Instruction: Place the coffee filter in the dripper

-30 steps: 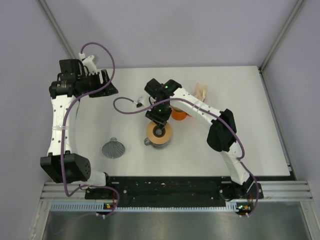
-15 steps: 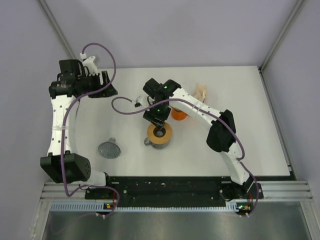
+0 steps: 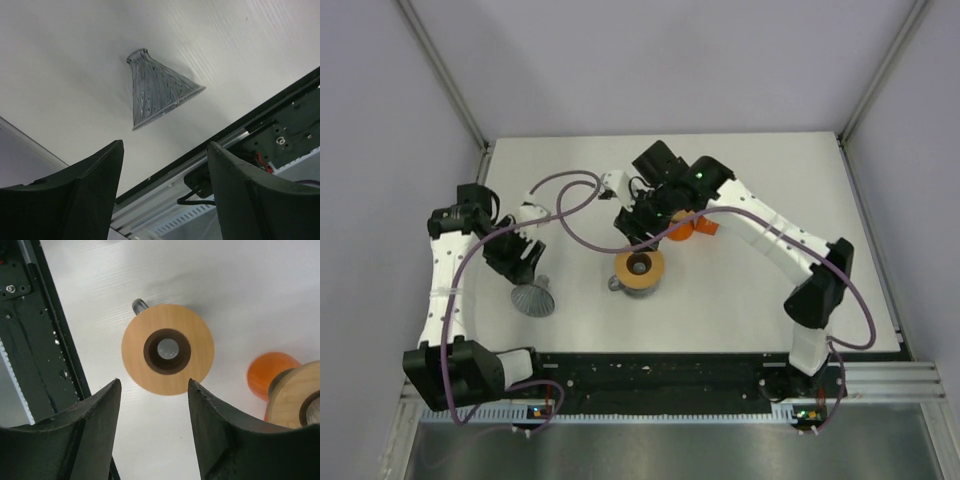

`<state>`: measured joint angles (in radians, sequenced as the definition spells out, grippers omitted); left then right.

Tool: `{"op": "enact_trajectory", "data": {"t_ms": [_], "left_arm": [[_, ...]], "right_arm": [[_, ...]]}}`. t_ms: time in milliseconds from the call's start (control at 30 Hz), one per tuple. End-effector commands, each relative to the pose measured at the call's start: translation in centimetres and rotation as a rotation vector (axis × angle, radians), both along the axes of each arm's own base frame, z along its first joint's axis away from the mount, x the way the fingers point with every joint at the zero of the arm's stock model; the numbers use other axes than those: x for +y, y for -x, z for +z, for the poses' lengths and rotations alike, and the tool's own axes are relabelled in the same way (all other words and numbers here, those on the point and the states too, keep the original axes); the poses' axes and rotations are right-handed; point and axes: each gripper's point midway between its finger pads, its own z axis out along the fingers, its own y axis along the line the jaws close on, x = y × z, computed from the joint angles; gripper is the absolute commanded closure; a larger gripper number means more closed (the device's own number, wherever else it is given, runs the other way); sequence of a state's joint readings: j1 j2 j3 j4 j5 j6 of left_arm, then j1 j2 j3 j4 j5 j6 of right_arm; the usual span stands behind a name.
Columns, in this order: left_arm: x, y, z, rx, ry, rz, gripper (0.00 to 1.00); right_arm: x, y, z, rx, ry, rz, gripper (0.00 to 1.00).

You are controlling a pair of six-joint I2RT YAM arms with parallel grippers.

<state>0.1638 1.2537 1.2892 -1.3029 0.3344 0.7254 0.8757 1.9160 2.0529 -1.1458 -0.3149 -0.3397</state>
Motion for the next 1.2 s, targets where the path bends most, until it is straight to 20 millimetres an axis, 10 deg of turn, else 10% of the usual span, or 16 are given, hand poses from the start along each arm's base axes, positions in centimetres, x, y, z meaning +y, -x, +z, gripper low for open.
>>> {"op": "enact_trajectory", "data": {"t_ms": [0,500,733,867,1167], "left_arm": [[2.6,3.3,-2.3,0.071,-0.127,-0.139,0.26],[4.1,0.3,-10.1,0.032,-0.187,-0.097,0.27],[2.6,0.6,-12.4,0.13,-0.084,-0.042,0.65],[1.6,0.2,-11.4,0.138,-0.014,-0.01,1.0],[-2.7,-3.1,-2.4,0.182,0.283,0.161,1.0]], "right_arm": [[1.0,2.1,5.8,-0.112,-0.238,0.081,0.44],[-1.7,4.8,6.6,-0.169,-0.317,0.12,0.4],[-2.3,5.3,6.7,-0.184,-0.331,0.125,0.39],[-2.5,5.2,6.8,-0.192,-0.33,0.117,0.39],[-1.7,4.3,9.3,-0.233,-0.425,0.042,0.39]]}}
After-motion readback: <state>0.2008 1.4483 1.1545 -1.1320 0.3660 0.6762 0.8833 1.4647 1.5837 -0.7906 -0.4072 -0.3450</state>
